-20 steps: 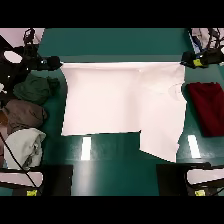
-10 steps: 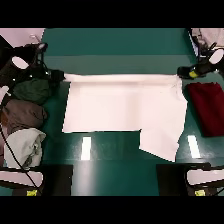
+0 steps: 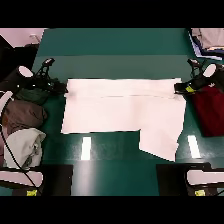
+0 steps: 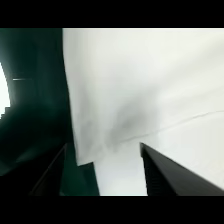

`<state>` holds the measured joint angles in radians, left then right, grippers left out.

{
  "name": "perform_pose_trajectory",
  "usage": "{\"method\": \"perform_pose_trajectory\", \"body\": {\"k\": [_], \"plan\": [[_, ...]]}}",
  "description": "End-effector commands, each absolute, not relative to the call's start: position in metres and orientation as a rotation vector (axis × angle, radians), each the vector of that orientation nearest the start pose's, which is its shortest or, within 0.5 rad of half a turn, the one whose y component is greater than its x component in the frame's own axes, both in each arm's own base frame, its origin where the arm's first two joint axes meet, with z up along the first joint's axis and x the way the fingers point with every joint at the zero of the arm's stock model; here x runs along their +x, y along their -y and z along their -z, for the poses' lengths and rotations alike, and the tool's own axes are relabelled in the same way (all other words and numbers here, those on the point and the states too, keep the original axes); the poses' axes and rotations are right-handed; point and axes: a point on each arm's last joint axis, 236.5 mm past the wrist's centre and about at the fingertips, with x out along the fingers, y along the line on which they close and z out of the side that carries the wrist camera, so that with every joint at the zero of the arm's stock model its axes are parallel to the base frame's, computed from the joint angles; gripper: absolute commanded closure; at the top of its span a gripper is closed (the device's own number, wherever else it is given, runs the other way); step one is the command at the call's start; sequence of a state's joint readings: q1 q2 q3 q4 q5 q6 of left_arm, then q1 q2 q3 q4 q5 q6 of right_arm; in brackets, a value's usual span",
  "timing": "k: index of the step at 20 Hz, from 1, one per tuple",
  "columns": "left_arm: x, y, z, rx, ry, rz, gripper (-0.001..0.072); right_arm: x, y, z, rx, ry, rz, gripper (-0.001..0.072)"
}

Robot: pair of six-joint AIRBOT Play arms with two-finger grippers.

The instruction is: Fold the shirts.

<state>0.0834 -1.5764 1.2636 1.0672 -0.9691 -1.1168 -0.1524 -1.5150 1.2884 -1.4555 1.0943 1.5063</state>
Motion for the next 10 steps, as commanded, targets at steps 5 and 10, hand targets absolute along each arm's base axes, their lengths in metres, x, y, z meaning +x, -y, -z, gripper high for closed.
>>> {"method": "perform_pose_trajectory", "body": {"k": [5,10], "plan": [[0.407,0.063,0.019,-0.154,-1.348,0.445,0.0205,0.374,0.033,-0.025,0.245,-1.385,-0.066,0.0374],[0.33,0.066,0.035,-0.249,-1.485,0.422,0.0205,0.347,0.008,-0.069,0.355,-1.262,-0.186,0.0375]]}}
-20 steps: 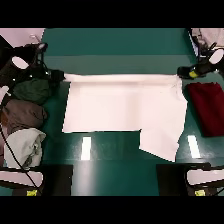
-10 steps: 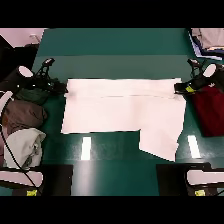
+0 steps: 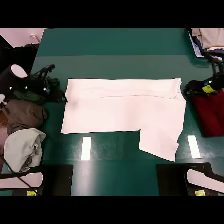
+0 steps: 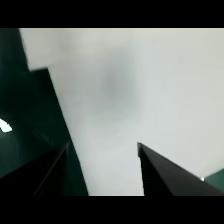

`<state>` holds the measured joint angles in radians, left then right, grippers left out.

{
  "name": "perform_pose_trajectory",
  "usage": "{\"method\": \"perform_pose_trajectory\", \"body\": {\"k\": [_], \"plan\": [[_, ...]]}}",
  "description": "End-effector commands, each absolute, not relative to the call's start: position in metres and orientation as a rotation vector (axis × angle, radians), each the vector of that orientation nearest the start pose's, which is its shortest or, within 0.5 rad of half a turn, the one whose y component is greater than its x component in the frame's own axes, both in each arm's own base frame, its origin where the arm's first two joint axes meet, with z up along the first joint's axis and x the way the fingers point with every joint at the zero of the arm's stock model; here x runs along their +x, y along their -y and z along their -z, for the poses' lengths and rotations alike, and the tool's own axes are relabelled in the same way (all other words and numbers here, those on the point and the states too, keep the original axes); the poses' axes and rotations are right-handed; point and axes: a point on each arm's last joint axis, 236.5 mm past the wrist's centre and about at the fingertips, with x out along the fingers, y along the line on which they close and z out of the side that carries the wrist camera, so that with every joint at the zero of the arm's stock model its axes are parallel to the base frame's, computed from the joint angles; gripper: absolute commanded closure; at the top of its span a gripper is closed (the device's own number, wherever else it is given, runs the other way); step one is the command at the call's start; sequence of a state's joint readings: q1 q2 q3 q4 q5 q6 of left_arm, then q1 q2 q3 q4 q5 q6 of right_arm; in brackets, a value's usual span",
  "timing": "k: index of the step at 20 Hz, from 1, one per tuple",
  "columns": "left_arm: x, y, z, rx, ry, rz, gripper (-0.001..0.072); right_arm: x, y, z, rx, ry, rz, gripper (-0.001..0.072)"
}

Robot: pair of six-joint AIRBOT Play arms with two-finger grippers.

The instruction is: Fold the shirts.

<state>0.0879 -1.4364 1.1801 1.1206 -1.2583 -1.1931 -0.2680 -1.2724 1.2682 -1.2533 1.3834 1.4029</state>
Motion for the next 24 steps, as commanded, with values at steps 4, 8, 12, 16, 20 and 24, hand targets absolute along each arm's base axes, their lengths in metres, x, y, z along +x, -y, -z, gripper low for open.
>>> {"method": "perform_pose_trajectory", "body": {"k": [4,8,12,16,20,24], "plan": [[0.275,0.042,0.056,-0.371,-1.546,0.33,0.0206,0.321,-0.001,-0.066,0.345,-1.222,-0.185,0.0376],[0.26,0.05,0.069,-0.443,-1.546,0.328,0.0205,0.307,-0.006,-0.057,0.357,-1.228,-0.184,0.0376],[0.25,0.059,0.08,-0.489,-1.561,0.338,0.0206,0.305,-0.014,-0.06,0.38,-1.224,-0.206,0.0376],[0.245,0.063,0.086,-0.517,-1.566,0.333,0.0207,0.308,-0.022,-0.065,0.415,-1.207,-0.234,0.0377],[0.258,0.068,0.083,-0.561,-1.512,0.327,0.0565,0.298,-0.02,-0.059,0.397,-1.253,-0.228,0.0378],[0.276,0.068,0.065,-0.533,-1.451,0.362,0.0685,0.253,0.01,-0.022,0.34,-1.422,-0.091,0.0386]]}}
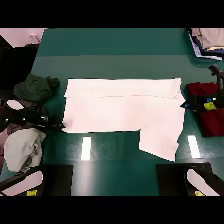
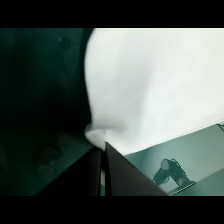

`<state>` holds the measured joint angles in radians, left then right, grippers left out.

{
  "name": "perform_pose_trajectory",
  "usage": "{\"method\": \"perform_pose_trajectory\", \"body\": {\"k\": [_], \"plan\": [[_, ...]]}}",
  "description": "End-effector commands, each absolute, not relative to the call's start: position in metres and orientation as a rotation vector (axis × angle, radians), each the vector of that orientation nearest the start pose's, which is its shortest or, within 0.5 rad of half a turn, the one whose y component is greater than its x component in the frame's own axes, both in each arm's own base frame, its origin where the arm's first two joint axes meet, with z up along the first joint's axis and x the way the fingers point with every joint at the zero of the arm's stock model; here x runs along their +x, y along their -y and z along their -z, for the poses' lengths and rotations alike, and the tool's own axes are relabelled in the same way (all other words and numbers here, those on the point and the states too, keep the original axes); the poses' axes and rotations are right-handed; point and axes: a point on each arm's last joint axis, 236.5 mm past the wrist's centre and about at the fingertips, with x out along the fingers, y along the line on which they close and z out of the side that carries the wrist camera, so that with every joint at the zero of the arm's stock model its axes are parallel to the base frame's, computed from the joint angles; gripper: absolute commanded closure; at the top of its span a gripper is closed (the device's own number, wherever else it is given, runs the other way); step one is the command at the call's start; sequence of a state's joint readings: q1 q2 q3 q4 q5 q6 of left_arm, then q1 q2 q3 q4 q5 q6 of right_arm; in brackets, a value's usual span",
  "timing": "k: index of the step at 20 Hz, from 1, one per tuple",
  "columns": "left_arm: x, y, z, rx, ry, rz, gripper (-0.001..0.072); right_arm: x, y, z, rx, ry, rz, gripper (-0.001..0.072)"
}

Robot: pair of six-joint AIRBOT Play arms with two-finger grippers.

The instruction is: Fold the shirts.

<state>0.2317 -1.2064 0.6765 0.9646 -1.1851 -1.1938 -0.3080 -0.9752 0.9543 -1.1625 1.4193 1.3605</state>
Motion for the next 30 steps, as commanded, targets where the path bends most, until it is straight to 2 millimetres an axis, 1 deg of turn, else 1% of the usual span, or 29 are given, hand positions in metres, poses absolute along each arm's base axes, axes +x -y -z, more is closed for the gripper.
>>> {"method": "perform_pose_trajectory", "body": {"k": [1,2,3,4,5,7,9,11,13,17,18,19,21,22,23,25,26,28,29,30], "plan": [[0.281,0.068,0.057,-0.524,-1.44,0.374,0.0684,0.241,0.016,-0.012,0.362,-1.443,-0.063,0.0385],[0.284,0.068,0.051,-0.517,-1.432,0.384,0.0684,0.228,0.02,0.0,0.4,-1.468,-0.034,0.0372],[0.288,0.067,0.046,-0.511,-1.423,0.391,0.0684,0.214,0.024,0.012,0.447,-1.491,-0.003,0.0293],[0.29,0.067,0.043,-0.506,-1.417,0.394,0.0684,0.2,0.028,0.024,0.502,-1.516,0.029,0.0246],[0.292,0.067,0.042,-0.505,-1.412,0.393,0.0684,0.189,0.027,0.036,0.552,-1.54,0.043,0.0247],[0.292,0.067,0.042,-0.506,-1.412,0.393,0.0684,0.178,0.017,0.052,0.631,-1.549,0.016,0.0257],[0.292,0.067,0.042,-0.506,-1.413,0.394,0.0684,0.177,0.014,0.067,0.658,-1.532,0.033,0.0263],[0.292,0.067,0.042,-0.508,-1.413,0.394,0.0684,0.179,0.012,0.078,0.643,-1.519,0.037,0.0266],[0.29,0.068,0.041,-0.509,-1.418,0.398,0.0684,0.182,0.005,0.082,0.613,-1.52,0.013,0.0306],[0.289,0.068,0.041,-0.509,-1.422,0.401,0.0684,0.192,-0.012,0.094,0.641,-1.551,-0.027,0.0314],[0.289,0.068,0.041,-0.509,-1.422,0.4,0.0684,0.19,-0.016,0.098,0.642,-1.575,-0.039,0.0356],[0.289,0.068,0.041,-0.508,-1.422,0.4,0.0684,0.188,-0.02,0.101,0.634,-1.598,-0.052,0.0417],[0.289,0.068,0.041,-0.508,-1.423,0.401,0.0684,0.184,-0.023,0.105,0.606,-1.628,-0.068,0.06],[0.289,0.068,0.041,-0.502,-1.424,0.406,0.0684,0.184,-0.024,0.104,0.601,-1.628,-0.072,0.067],[0.287,0.068,0.042,-0.497,-1.43,0.41,0.0685,0.185,-0.024,0.102,0.596,-1.619,-0.075,0.0693],[0.281,0.063,0.041,-0.457,-1.459,0.413,0.0685,0.187,-0.021,0.088,0.56,-1.583,-0.082,0.0694],[0.278,0.06,0.04,-0.436,-1.476,0.416,0.0685,0.187,-0.014,0.077,0.511,-1.569,-0.078,0.0695],[0.272,0.055,0.032,-0.392,-1.492,0.422,0.0685,0.182,0.008,0.046,0.38,-1.556,-0.033,0.0694],[0.27,0.055,0.023,-0.375,-1.47,0.423,0.0685,0.178,0.019,0.027,0.319,-1.544,-0.004,0.0695],[0.267,0.057,0.013,-0.36,-1.45,0.431,0.0685,0.175,0.026,0.008,0.275,-1.526,0.014,0.0695]]}}
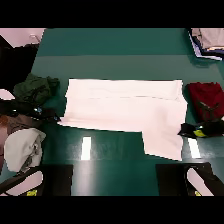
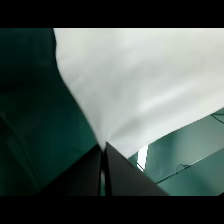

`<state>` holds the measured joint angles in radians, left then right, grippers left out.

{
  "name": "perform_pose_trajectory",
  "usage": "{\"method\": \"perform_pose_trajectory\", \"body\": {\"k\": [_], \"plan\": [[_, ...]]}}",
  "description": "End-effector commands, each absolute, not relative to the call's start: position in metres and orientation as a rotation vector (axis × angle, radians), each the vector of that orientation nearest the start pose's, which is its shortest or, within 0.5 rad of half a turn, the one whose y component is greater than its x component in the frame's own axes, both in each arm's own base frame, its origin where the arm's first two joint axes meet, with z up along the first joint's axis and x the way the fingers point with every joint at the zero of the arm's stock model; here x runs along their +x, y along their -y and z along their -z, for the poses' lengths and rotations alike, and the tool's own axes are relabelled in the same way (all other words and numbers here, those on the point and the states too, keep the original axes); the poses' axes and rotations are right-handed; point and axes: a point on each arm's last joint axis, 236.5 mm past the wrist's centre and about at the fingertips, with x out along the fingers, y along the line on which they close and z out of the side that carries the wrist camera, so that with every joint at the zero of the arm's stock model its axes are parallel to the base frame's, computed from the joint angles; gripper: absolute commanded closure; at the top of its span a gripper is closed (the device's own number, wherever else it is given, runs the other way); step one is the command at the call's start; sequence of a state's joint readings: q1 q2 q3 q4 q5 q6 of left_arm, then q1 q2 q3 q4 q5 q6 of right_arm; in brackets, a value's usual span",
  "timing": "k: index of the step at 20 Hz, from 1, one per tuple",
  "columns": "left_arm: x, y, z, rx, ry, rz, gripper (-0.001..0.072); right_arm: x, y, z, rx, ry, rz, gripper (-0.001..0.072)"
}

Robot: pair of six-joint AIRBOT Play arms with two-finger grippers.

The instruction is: Fold the shirts.

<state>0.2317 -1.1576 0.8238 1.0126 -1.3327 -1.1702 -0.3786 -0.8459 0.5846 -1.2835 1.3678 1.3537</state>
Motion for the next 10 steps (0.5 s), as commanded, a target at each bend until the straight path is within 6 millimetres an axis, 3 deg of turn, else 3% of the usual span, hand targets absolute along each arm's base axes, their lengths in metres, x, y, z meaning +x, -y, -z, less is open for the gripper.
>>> {"method": "perform_pose_trajectory", "body": {"k": [1,4,6,8,10], "plan": [[0.26,0.059,0.001,-0.35,-1.439,0.444,0.0685,0.172,0.029,-0.007,0.248,-1.504,0.025,0.0695],[0.229,0.07,-0.033,-0.355,-1.438,0.47,0.0685,0.173,0.026,-0.045,0.215,-1.392,0.03,0.0695],[0.225,0.072,-0.044,-0.349,-1.404,0.459,0.0684,0.178,0.025,-0.062,0.199,-1.318,0.033,0.0695],[0.237,0.074,-0.047,-0.375,-1.357,0.453,0.0684,0.192,0.022,-0.071,0.201,-1.262,0.017,0.0695],[0.264,0.074,-0.05,-0.406,-1.258,0.425,0.0684,0.21,0.019,-0.072,0.198,-1.252,-0.013,0.0695]]}}
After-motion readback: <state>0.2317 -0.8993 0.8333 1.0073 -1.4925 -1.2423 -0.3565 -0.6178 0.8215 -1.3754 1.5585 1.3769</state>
